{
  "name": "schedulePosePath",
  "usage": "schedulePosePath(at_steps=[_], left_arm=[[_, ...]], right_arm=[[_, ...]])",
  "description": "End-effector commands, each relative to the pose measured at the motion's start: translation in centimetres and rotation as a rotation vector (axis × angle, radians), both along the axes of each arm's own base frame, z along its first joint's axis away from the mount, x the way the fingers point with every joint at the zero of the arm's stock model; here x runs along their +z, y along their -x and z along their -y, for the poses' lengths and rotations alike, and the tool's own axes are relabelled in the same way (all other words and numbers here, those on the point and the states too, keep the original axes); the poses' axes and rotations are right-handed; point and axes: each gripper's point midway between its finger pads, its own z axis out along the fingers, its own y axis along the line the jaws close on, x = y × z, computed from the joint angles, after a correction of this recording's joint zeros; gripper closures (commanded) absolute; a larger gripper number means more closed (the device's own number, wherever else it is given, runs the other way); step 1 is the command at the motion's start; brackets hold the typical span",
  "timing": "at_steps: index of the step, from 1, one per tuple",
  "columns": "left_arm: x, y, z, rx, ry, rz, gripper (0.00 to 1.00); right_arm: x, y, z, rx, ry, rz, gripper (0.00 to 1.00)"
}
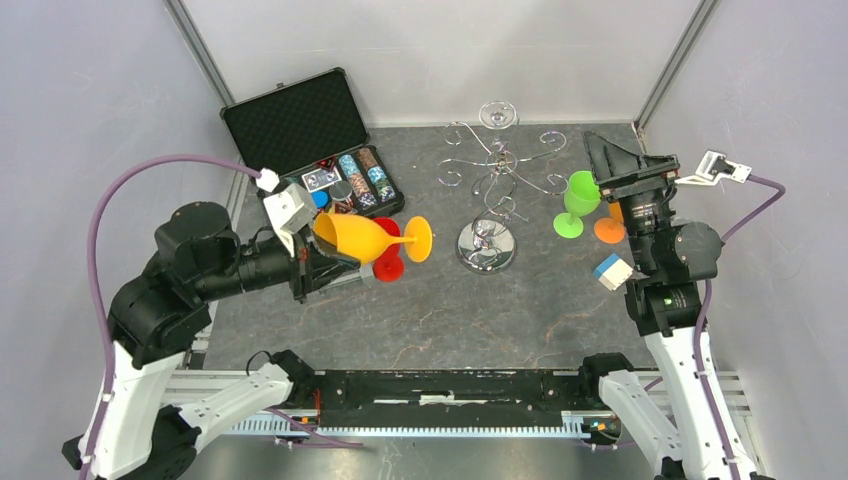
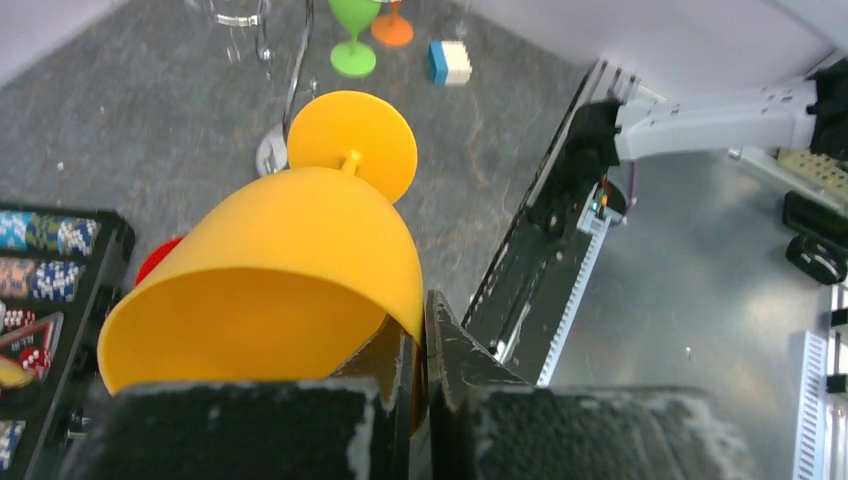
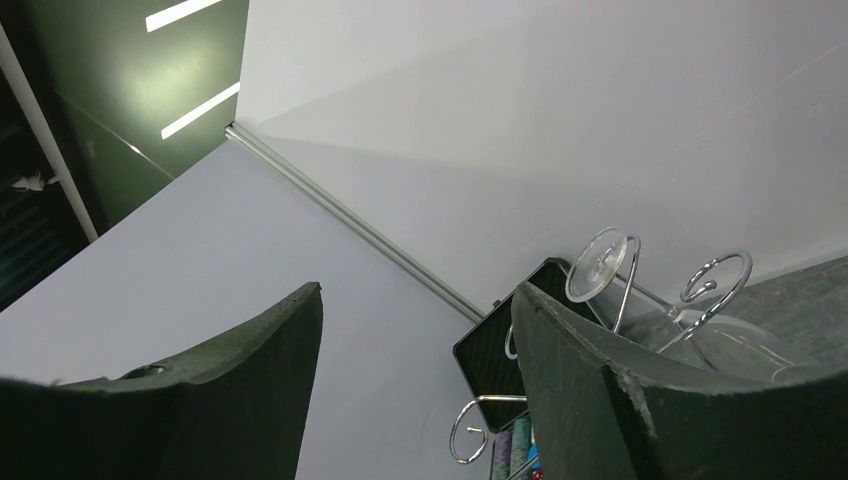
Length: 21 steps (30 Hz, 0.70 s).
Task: Take the wine glass off the wine glass rack
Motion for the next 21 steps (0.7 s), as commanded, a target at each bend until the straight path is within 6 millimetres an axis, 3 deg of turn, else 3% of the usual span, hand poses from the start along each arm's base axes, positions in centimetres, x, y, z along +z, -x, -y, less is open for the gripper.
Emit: schedulePosePath(at_steps=[1, 13, 21], left_arm=[[-4.3, -0.4, -1.5, 0.037, -0.179, -0.083, 0.98], [-11.5, -3.0, -1.6, 0.132, -0.421, -0.320, 0.98], [-16.6, -4.5, -2.8, 0.320, -0.579, -0.463, 0.98]], right_arm=[[1.5, 0.8, 1.0, -0.057, 0.012, 0.051, 0.26], [-0.1, -0.6, 0.9, -0.065, 0.026, -0.011, 0.27], [-0.8, -1.2, 0.6, -0.052, 0.029, -0.034, 0.28]])
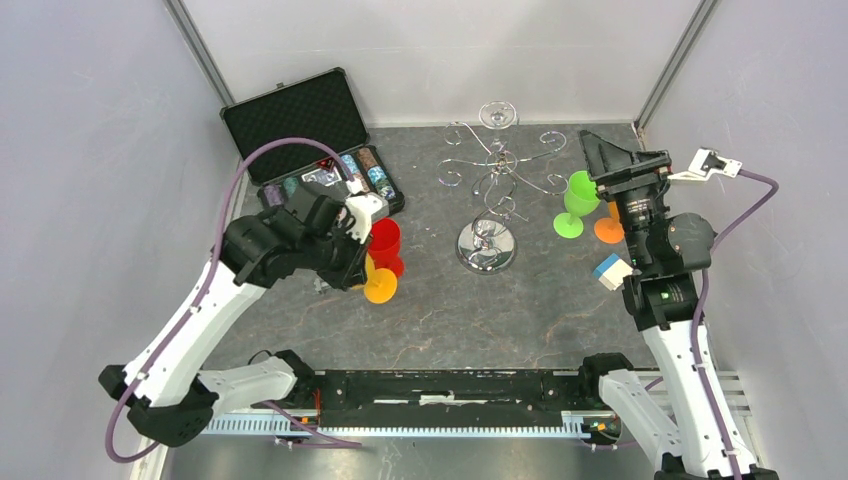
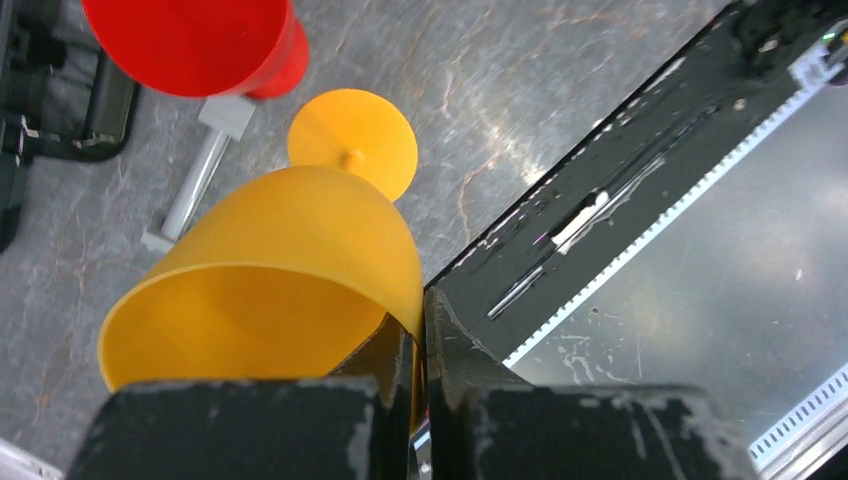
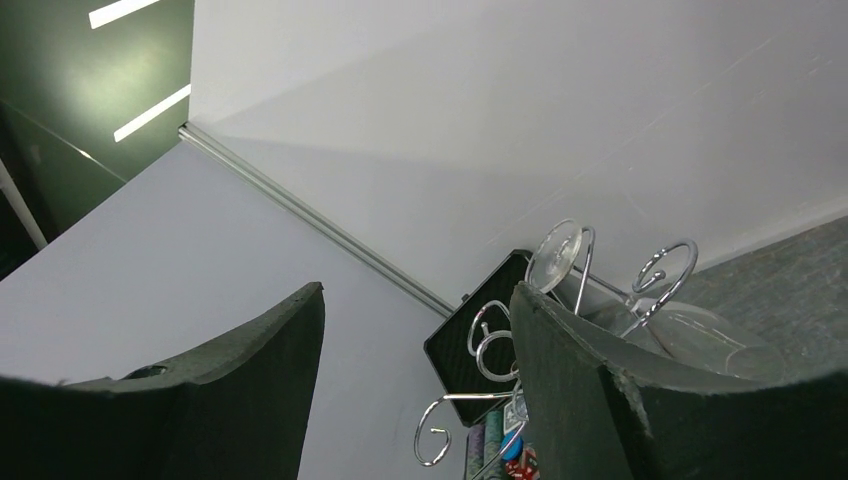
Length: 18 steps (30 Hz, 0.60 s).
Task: Take the wine glass off the wine glass rack
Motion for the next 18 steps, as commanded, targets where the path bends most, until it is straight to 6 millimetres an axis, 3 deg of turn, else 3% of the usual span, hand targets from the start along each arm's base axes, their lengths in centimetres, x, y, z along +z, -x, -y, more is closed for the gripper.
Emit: schedulePosePath(at_steps=[1, 6, 15, 18], left_arm=[[-2.9, -0.9, -1.1, 0.137, -0.117, -0.048, 0.98], [-6.1, -1.7, -2.7, 0.234, -0.229, -0.061, 0.98], [-7.4, -2.4, -0.9, 0.282, -0.129, -0.061, 0.98], [-8.6, -2.4, -1.4, 0.296, -0.166, -0.075, 0.98]], right_arm=[[0.6, 0.1, 0.3, -0.014, 0.005, 0.016, 0.28], [0.9, 0.2, 0.4, -0.018, 0.004, 0.023, 0.28], [1.3, 0.6, 0.4, -0.020, 0.009, 0.028, 0.28], [1.5, 0.8, 0.5, -0.023, 0.011, 0.032, 0.28]])
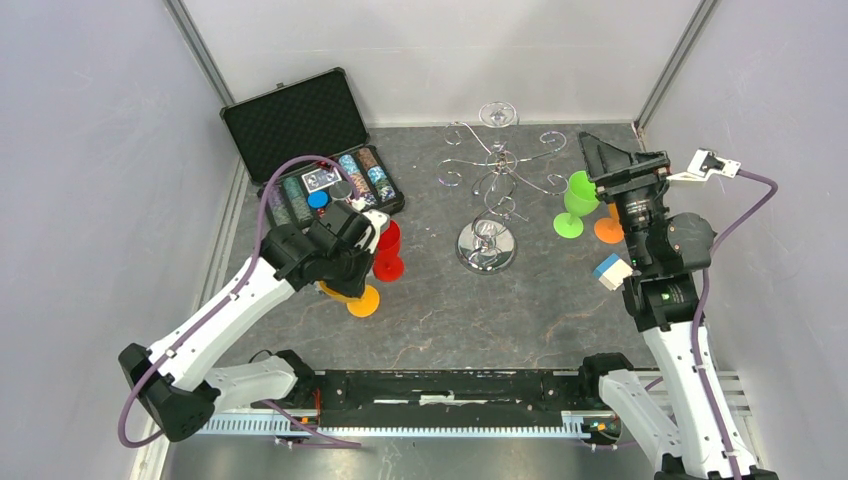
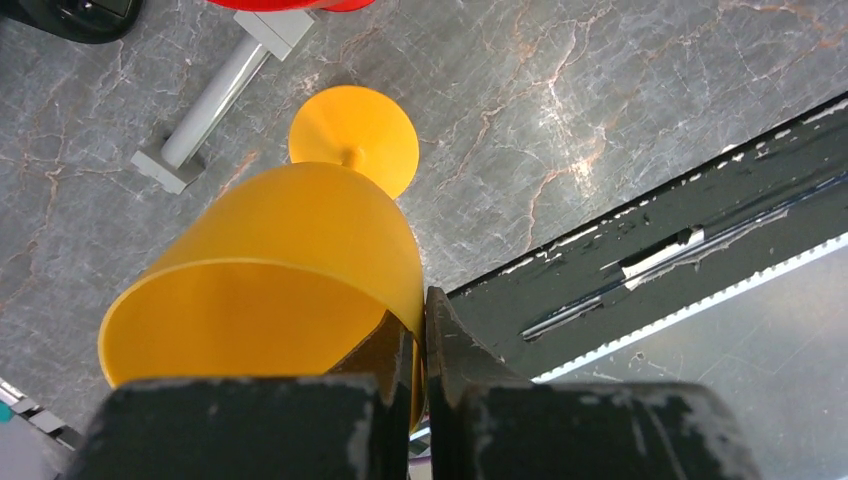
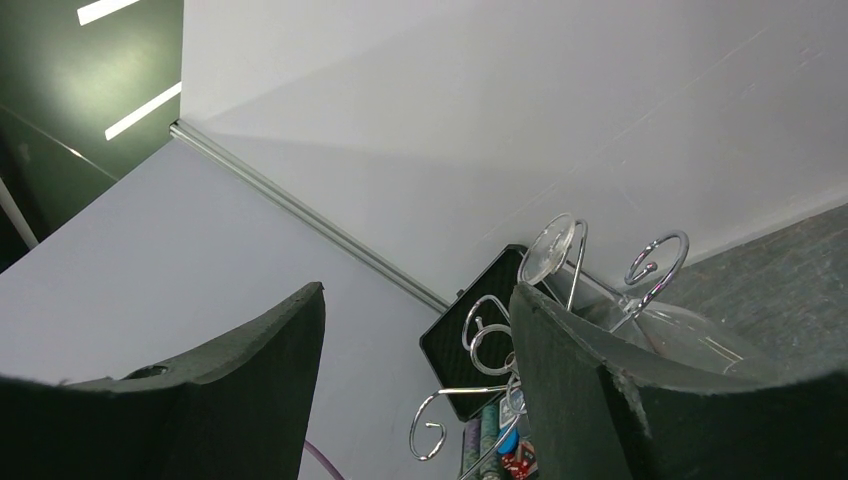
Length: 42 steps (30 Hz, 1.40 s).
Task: Take the wine glass off the wine glass rack
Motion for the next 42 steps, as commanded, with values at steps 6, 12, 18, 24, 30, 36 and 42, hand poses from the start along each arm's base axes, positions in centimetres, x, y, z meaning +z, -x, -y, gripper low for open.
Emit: schedulePosePath(at_steps=[6, 12, 18, 24, 30, 36, 42], left_arm=[[-1.5, -1.3, -0.3, 0.088, -0.030, 0.036, 0.94], [-2.2, -1.5, -0.8, 0.092, -0.068, 0.036, 0.76], [0.7, -2.3, -0.9, 0.087, -0.029, 0.129, 0.52], [5.0, -2.8, -0.1, 0.067, 0.078, 0.232, 0.37], [8.5, -2.7, 0.6, 0.037, 0.195, 0.329, 0.24], [11.7, -3.5, 1.1, 0.034, 0.290, 0.457, 0.09], [13.8, -3.8, 1.7, 0.022, 0.382, 0.551, 0.00]], right_arm=[[2.4, 0.8, -0.1, 0.008, 0.023, 0.056, 0.28], [1.9, -0.1, -0.9, 0.047, 0.023, 0.011, 0.33], [1.7, -1.8, -3.0, 0.146, 0.108, -0.064, 0.37], [0.8, -3.5, -4.6, 0.231, 0.163, -0.124, 0.39], [0.0, -5.1, -4.8, 0.231, 0.187, -0.182, 0.41], [0.1, -7.4, -5.9, 0.234, 0.206, -0.229, 0.62], [-1.6, -10.3, -6.9, 0.192, 0.255, -0.321, 0.56]])
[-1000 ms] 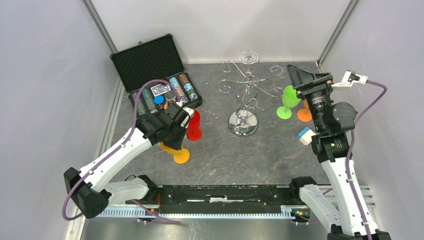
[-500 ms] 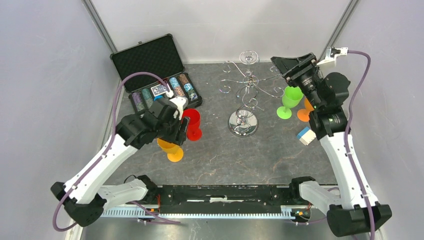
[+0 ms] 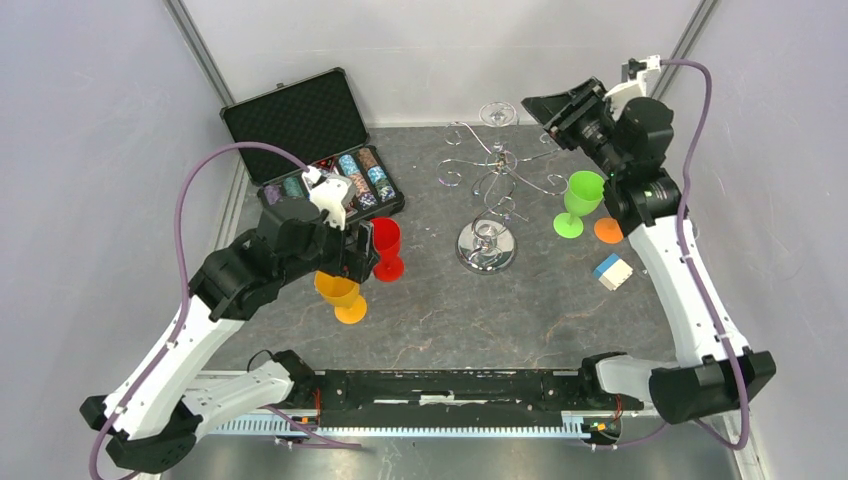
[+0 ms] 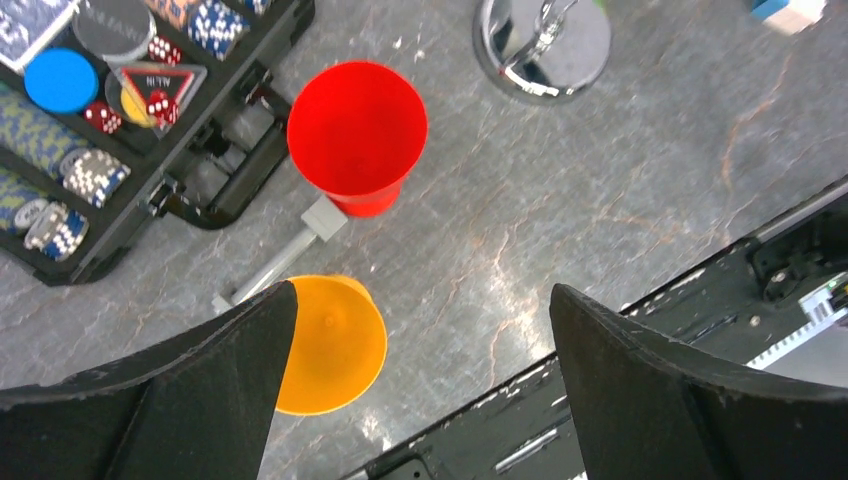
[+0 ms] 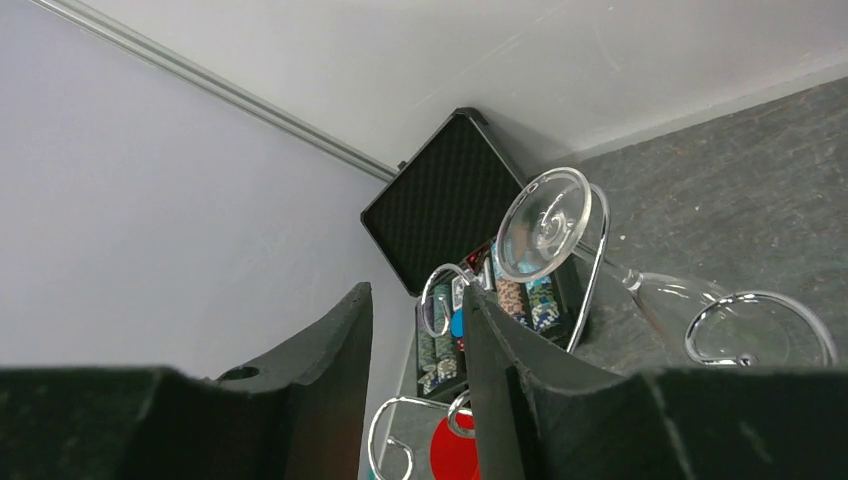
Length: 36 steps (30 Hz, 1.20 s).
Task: Take the wine glass off the wine glass rack
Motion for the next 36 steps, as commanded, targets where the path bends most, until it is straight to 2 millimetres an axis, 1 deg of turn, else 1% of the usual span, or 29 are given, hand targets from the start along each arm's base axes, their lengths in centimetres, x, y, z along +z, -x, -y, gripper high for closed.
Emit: schedulePosePath(at_steps=[1, 5, 8, 13, 14, 18, 21, 25, 26, 30, 36], left_arm=[[3.9, -0.7, 1.2, -0.052, 0.110, 0.161, 0.00], [4.6, -0.7, 1.3, -0.058, 0.148, 0.211, 0.00], [4.7, -0.7, 1.2, -0.061, 0.146, 0.226, 0.00], [4.3, -0.8, 0.8, -0.057, 0.127, 0.235, 0.00], [4.2, -0.8, 0.7, -0.053, 0.121, 0.236, 0.00], [3.8, -0.9, 0.5, -0.047, 0.110, 0.235, 0.00], [3.5, -0.9, 0.5, -0.046, 0.106, 0.231, 0.00], [3.6, -0.8, 0.2, -0.039, 0.105, 0.238, 0.00], [3.6, -0.8, 0.1, -0.032, 0.103, 0.241, 0.00], [3.8, -0.6, -0.5, -0.013, 0.103, 0.250, 0.00], [4.1, -0.4, -0.9, -0.002, 0.111, 0.260, 0.00]], right_arm=[[-0.6, -1.6, -0.5, -0.044, 0.065, -0.036, 0.56], [-3.0, -3.1, -1.6, -0.068, 0.099, -0.100, 0.56], [-4.1, -3.7, -2.0, -0.094, 0.115, -0.122, 0.56], [-4.9, -4.3, -2.6, -0.107, 0.120, -0.144, 0.56], [-5.1, -4.6, -2.3, -0.131, 0.120, -0.150, 0.57], [-6.1, -5.0, -2.1, -0.159, 0.116, -0.171, 0.57], [-6.3, -5.4, -1.8, -0.182, 0.094, -0.167, 0.59], [-6.0, -5.9, -1.6, -0.207, 0.067, -0.133, 0.59], [-5.8, -6.1, -1.8, -0.201, 0.067, -0.123, 0.59], [-6.0, -6.7, -2.3, -0.182, 0.056, -0.126, 0.60], [-6.0, -7.1, -2.9, -0.158, 0.018, -0.114, 0.62]])
